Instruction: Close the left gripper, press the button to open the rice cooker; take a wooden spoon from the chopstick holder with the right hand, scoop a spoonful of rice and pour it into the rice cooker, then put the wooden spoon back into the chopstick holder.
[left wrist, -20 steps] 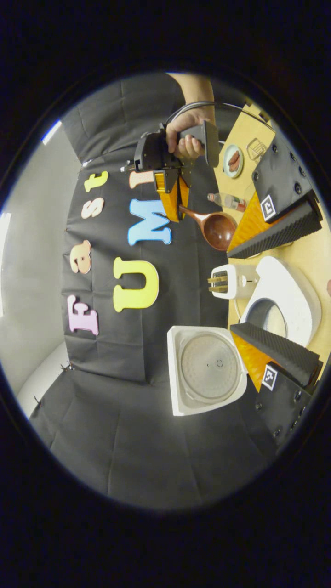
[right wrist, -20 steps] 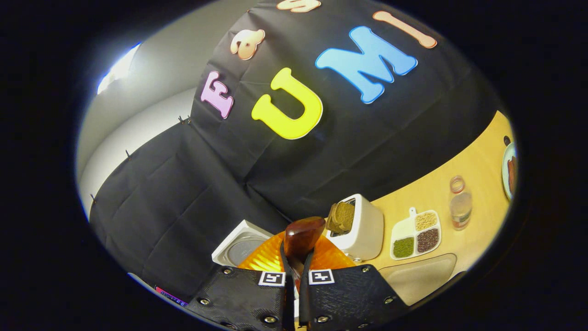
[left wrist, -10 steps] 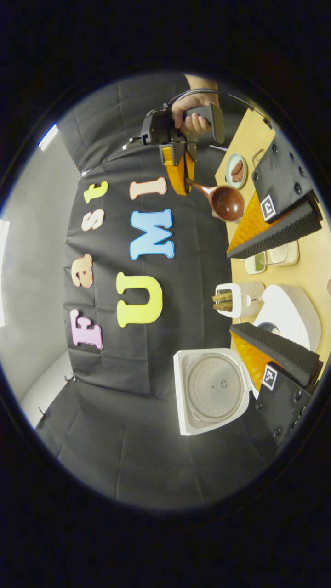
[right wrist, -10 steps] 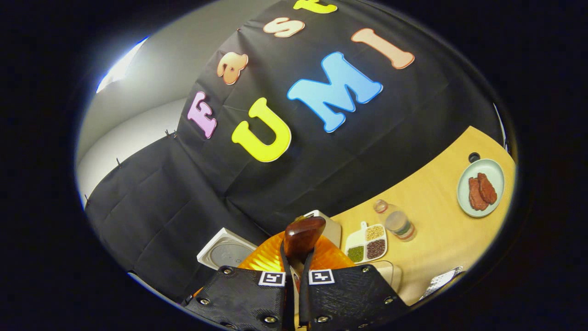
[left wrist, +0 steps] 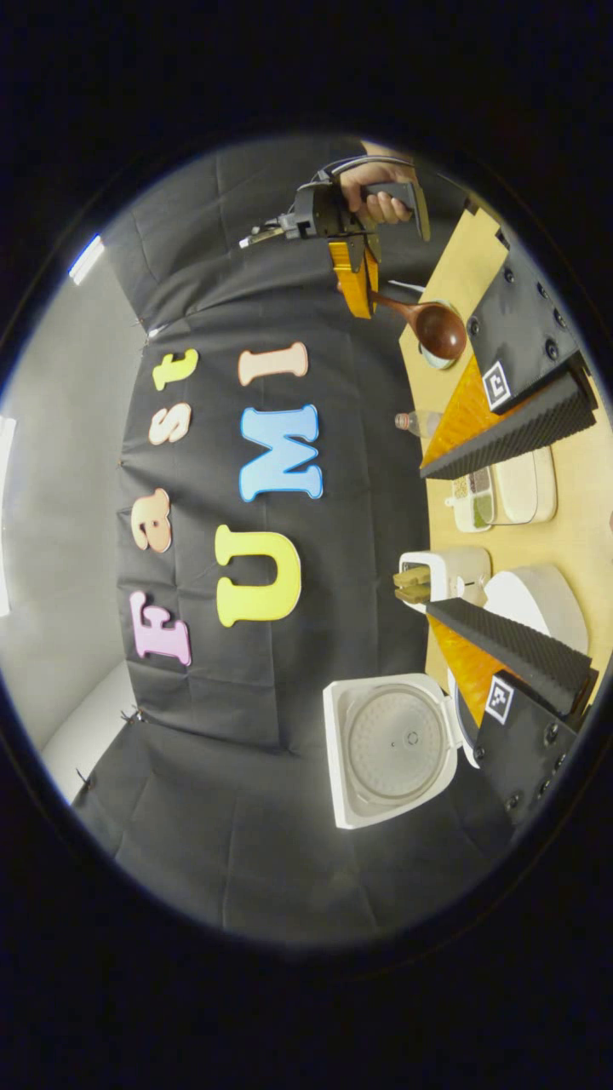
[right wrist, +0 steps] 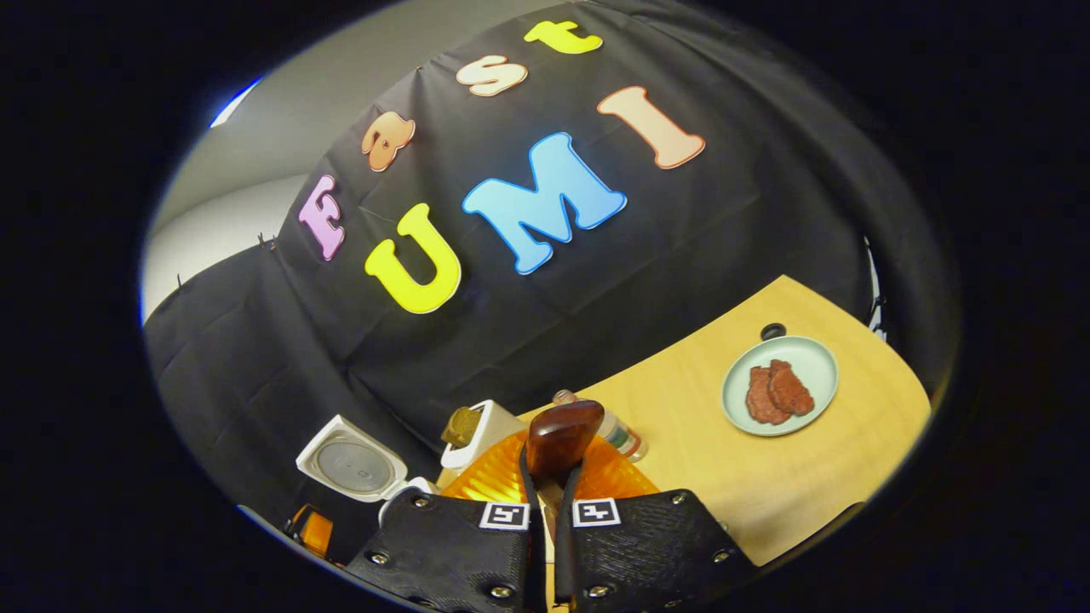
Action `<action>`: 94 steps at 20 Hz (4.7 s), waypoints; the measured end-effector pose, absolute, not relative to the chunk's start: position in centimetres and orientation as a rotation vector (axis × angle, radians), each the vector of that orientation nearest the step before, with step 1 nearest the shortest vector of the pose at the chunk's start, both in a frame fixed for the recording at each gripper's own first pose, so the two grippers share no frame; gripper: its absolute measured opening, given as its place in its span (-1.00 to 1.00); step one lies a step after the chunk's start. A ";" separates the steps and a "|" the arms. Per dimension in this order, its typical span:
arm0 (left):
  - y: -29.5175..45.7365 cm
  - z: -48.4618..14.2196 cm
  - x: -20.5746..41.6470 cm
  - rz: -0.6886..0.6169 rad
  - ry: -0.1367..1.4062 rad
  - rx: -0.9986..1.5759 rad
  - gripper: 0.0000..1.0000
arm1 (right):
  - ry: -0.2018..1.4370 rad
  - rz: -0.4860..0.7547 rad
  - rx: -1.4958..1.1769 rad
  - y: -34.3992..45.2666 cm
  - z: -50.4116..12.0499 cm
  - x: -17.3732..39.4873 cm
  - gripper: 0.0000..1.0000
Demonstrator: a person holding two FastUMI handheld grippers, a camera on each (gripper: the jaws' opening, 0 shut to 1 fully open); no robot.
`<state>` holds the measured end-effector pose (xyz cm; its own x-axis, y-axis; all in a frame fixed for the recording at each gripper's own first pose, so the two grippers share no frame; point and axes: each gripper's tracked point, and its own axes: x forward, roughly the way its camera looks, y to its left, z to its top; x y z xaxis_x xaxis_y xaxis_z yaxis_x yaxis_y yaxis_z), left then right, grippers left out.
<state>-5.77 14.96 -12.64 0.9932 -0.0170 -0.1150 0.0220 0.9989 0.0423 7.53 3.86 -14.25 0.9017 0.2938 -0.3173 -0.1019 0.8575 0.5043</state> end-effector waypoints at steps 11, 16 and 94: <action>13.8 -12.6 -7.1 -0.009 0.151 0.074 0.94 | 0.498 0.086 0.310 0.6 -22.8 5.6 -0.91; 14.1 -12.7 -7.9 0.014 0.171 0.065 0.94 | 0.538 0.033 0.285 0.9 -26.6 6.0 -0.91; 44.4 -11.4 9.1 0.800 0.300 -0.070 0.89 | 0.103 0.124 -0.047 3.7 -3.8 1.8 0.97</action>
